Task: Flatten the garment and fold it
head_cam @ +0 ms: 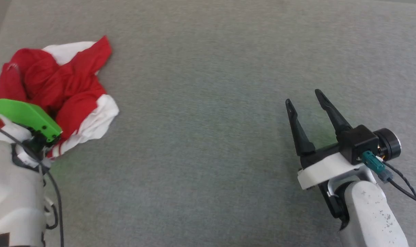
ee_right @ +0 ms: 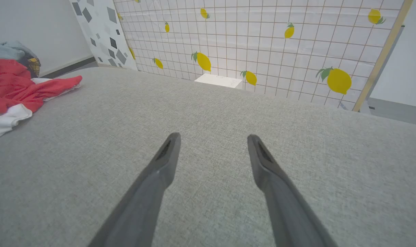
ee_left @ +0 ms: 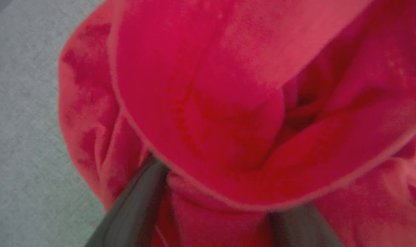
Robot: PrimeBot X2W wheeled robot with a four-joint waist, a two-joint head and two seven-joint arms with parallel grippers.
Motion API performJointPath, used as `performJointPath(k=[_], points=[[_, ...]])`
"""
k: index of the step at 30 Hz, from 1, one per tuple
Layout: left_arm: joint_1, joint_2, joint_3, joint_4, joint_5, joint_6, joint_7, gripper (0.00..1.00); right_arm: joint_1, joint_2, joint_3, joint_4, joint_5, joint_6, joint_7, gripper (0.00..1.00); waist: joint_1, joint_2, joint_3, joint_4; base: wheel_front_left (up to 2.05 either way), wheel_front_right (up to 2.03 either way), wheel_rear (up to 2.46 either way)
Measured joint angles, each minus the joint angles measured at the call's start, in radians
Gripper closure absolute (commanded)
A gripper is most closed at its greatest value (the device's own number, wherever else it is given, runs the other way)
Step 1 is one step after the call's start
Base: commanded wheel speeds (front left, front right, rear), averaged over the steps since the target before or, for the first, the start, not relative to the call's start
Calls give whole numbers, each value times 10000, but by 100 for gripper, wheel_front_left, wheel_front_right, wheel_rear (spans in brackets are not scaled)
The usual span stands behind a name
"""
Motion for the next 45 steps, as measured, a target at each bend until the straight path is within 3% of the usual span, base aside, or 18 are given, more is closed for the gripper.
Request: performJointPath(k=[1,2,5,9,14,19,27,35,42,45], points=[[110,121,-17,-163,4,0,102,89,5,8,-35,102,25,0,-59,0,0,0,6,-147,0,0,0],[249,213,-12,-328,10,2,75,100,18,12,-67,207,75,-2,-111,0,0,0,-20,-272,0,0,0],[642,299,-58,-771,245,6,-671,100,112,31,-127,510,169,0,-217,0,0,-1,-283,-475,0,0,0],[1054,395,-378,-1467,1074,-10,-2464,100,419,50,-211,803,332,0,-353,0,0,-1,-816,-668,0,0,0],[728,886,-966,-2176,2077,-489,-4859,100,812,52,-224,989,805,0,-456,0,-1,-1,-1735,-751,0,0,0],[-36,602,-1768,-2669,2529,-920,-5937,100,1310,61,-328,1091,976,-2,-479,0,-2,-1,-2805,-654,0,0,0],[-942,-713,-3030,-3461,2742,-1337,-6564,100,1713,69,-566,842,993,0,-359,0,-2,-1,-4140,-801,0,0,0],[-1271,-2339,-4667,-3160,2449,-1975,-6822,100,1877,67,-717,537,993,0,-136,0,-2,0,-4482,-1770,0,0,0],[-539,-2552,-6623,-1908,1534,-2395,-6381,100,1882,67,-639,458,1020,0,-94,0,-2,0,-4393,-2661,0,0,0],[175,-2562,-7616,-1193,913,-2483,-5703,100,1882,67,-600,466,1057,-2,-94,0,-2,-1,-4353,-3034,0,0,0]])
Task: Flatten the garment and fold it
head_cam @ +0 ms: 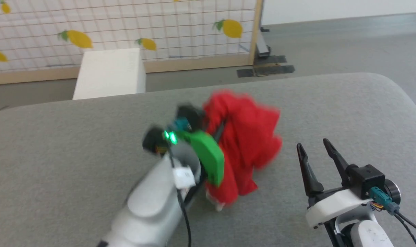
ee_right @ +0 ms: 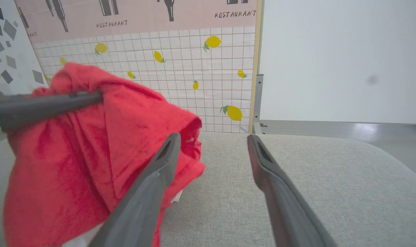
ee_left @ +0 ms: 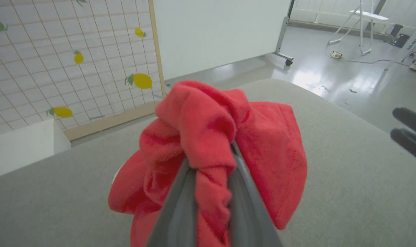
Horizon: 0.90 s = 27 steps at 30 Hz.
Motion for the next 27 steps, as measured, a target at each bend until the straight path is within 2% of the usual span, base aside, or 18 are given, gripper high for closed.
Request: performJointPath(k=[4,10,11,12,13,15,20,25,27], points=[[764,-19,-991,869,-732,-174,1225,100,0,-2,40,10,6,2,0,0,0,-1,61,-464,0,0,0],[1165,-33,-1873,1641,-1741,-261,3776,100,58,-6,-71,23,6,0,2,0,0,-1,165,-832,0,0,0],[1173,-36,-1900,1647,-1802,-238,3983,76,91,-6,-92,23,6,2,23,0,0,-1,177,-815,0,0,0],[1166,-35,-1898,1622,-1822,-173,4063,29,135,-6,-98,21,6,0,31,0,0,-1,183,-782,0,0,0],[1165,-38,-1894,1578,-1822,-102,4069,0,173,-6,-117,21,6,0,36,0,0,-1,183,-744,0,0,0],[1168,-36,-1770,1340,-1822,75,3691,0,202,-6,-98,15,8,0,79,0,0,-1,163,-625,0,0,0],[1169,245,-1101,130,-1732,522,1816,0,200,-6,-167,-92,10,0,90,0,0,-1,144,-267,0,0,0],[1607,1051,-384,-1475,-1555,1083,150,0,199,-4,-282,-196,10,0,88,0,0,-1,171,172,0,0,0],[2040,1361,44,-2107,-1536,1473,-602,0,199,-4,-337,-203,10,0,86,0,0,-1,180,341,0,0,0]])
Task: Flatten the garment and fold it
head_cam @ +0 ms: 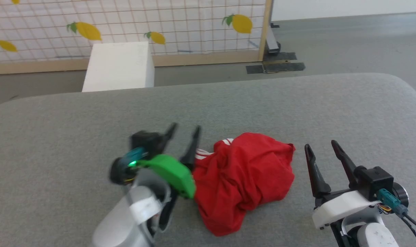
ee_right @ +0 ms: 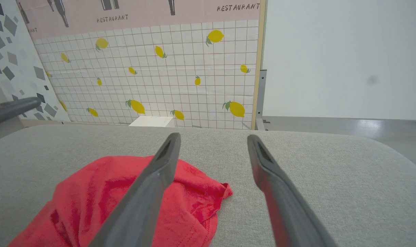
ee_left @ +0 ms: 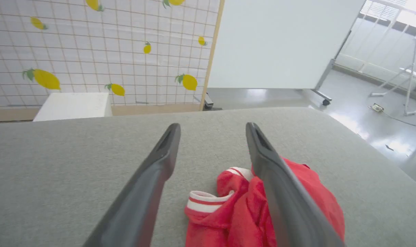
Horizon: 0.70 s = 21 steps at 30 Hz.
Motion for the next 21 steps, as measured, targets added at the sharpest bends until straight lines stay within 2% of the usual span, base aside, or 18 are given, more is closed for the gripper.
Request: performJointPath(k=[2,4,6,8,11,14,21], points=[[567,282,637,-673,35,529,-825,0,-1,0,-35,-13,0,2,0,0,0,0,7,187,0,0,0],[1142,443,1283,-1252,81,1026,-1187,0,-2,2,-96,-25,-4,0,-2,0,0,0,17,356,0,0,0],[1809,510,2029,-1829,207,1392,-1281,0,-17,2,-144,-10,-10,0,0,0,0,0,41,549,0,0,0],[2359,433,2784,-2433,604,1507,-1292,0,-56,4,-290,21,-15,2,17,0,0,0,76,731,0,0,0],[2932,198,3622,-3064,1450,1407,-1325,0,-336,-2,-562,222,-21,0,282,0,0,0,166,1033,0,0,0],[3329,-276,4186,-3312,2184,1093,-1325,0,-768,13,-871,742,-127,0,1127,0,0,0,297,1335,0,0,0],[3478,-1087,5056,-3321,3114,263,-1325,0,-1935,-6,-1457,2268,-328,0,3944,0,0,0,728,1999,0,0,0]])
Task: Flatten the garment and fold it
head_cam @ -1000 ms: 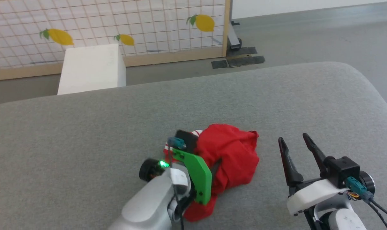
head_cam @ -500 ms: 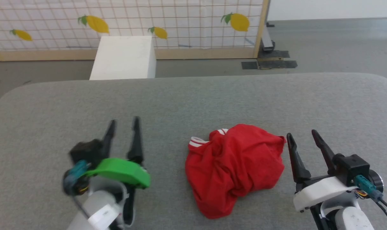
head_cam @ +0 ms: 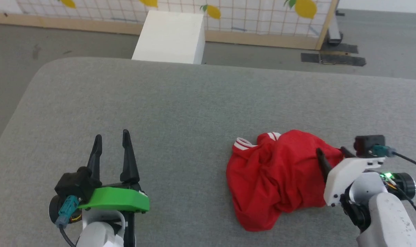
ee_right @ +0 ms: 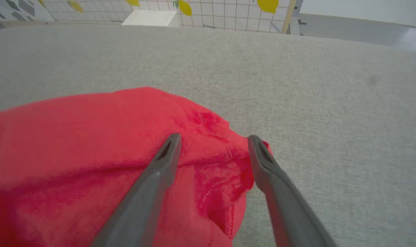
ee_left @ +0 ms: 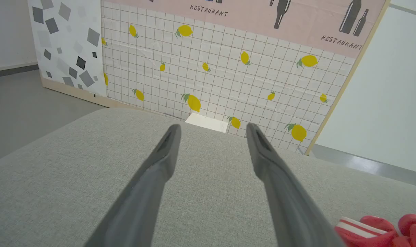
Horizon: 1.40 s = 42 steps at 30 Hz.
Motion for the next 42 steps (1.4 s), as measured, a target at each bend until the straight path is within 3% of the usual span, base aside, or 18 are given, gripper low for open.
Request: performJointPath(k=[6,7,8,9,10,16,24,29,32,33,35,42], points=[[-5,-203,270,140,255,-399,0,0,-543,-4,-104,886,-550,0,2499,0,0,0,466,377,0,0,0],[-5,-209,284,169,307,-412,0,0,-585,-4,-67,920,-608,-2,2817,16,0,0,535,421,0,0,0],[-5,-219,299,219,314,-476,0,0,-682,-10,-25,928,-585,-4,3210,62,0,0,611,462,0,0,0],[-5,-219,288,238,305,-481,2,0,-741,-38,25,901,-552,-2,3405,97,0,0,650,481,0,0,0],[-5,-222,267,257,291,-481,0,0,-755,-52,63,815,-487,-2,3515,100,0,0,677,491,0,0,0],[0,-240,245,485,280,-514,0,0,27,61,-525,-123,23,2,2408,100,0,0,519,321,0,0,0],[213,-244,295,675,357,-675,0,0,1383,25,-2970,-2182,268,2,153,100,0,0,-10,-396,0,0,0],[229,-245,159,723,360,-708,0,0,2231,13,-4405,-1845,238,0,637,100,0,0,-274,-894,0,0,0],[242,-251,42,786,366,-706,0,0,2560,12,-4614,-1235,217,0,1390,100,0,1,-391,-1117,0,0,0],[245,-251,17,807,366,-708,0,0,2628,21,-4581,-1145,234,0,1492,51,0,0,-416,-1168,0,0,0],[248,-251,-88,859,364,-708,0,0,2676,21,-4345,-1166,389,0,1277,0,0,0,-456,-1276,0,0,0],[218,-253,-1037,1528,123,-970,0,0,2469,25,-2638,-1954,650,4,-1151,0,0,0,-335,-1465,0,0,0]])
